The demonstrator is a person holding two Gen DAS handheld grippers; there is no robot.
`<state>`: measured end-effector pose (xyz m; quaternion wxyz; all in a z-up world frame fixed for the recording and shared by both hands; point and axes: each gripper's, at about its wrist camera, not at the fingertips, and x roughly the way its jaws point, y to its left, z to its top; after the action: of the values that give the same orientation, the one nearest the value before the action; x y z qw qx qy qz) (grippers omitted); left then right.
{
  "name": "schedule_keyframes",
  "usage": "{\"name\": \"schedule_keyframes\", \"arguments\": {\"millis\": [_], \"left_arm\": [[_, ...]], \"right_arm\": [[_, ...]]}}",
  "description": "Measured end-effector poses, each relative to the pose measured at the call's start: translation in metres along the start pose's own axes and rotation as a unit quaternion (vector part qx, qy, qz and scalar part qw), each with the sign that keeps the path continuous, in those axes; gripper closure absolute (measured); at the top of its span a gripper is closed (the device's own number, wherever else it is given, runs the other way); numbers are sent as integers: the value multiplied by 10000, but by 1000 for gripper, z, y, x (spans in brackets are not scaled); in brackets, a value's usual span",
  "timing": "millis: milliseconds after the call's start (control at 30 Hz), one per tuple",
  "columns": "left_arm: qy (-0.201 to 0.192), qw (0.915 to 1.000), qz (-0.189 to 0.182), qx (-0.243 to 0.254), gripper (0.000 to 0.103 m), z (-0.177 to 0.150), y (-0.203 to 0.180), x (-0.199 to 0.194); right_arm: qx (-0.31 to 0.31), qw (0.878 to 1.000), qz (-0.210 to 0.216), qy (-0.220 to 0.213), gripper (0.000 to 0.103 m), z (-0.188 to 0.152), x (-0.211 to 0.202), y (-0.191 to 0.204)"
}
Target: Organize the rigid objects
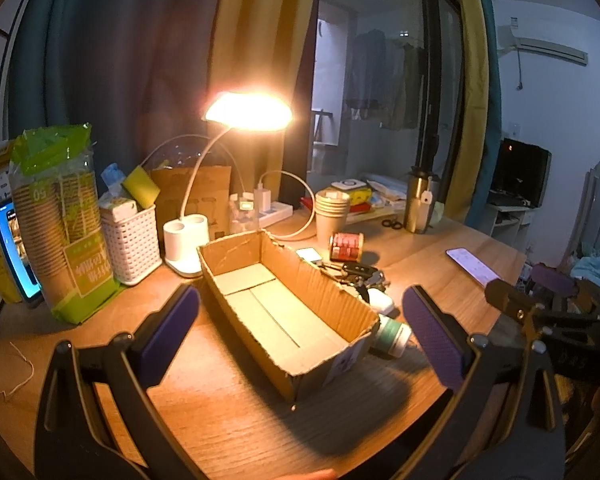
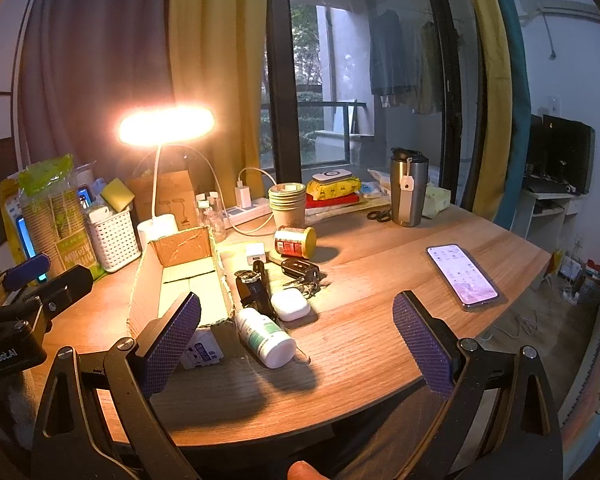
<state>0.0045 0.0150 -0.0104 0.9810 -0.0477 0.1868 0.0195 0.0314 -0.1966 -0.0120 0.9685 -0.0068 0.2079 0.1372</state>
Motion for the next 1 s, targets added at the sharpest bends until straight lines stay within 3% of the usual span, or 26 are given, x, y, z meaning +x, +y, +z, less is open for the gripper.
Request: {"name": "schedule_keyframes", "arguments": {"millis": [700,1000], "left_arm": [[48,10000,26,-37,0,-4,5,4],[243,9995,139,-132,0,-9,17,17]], "right_arm": [[-38,10000,1,43,4,-2,3,2],[-65,9997,-38,229,4,-7,19,1]]}}
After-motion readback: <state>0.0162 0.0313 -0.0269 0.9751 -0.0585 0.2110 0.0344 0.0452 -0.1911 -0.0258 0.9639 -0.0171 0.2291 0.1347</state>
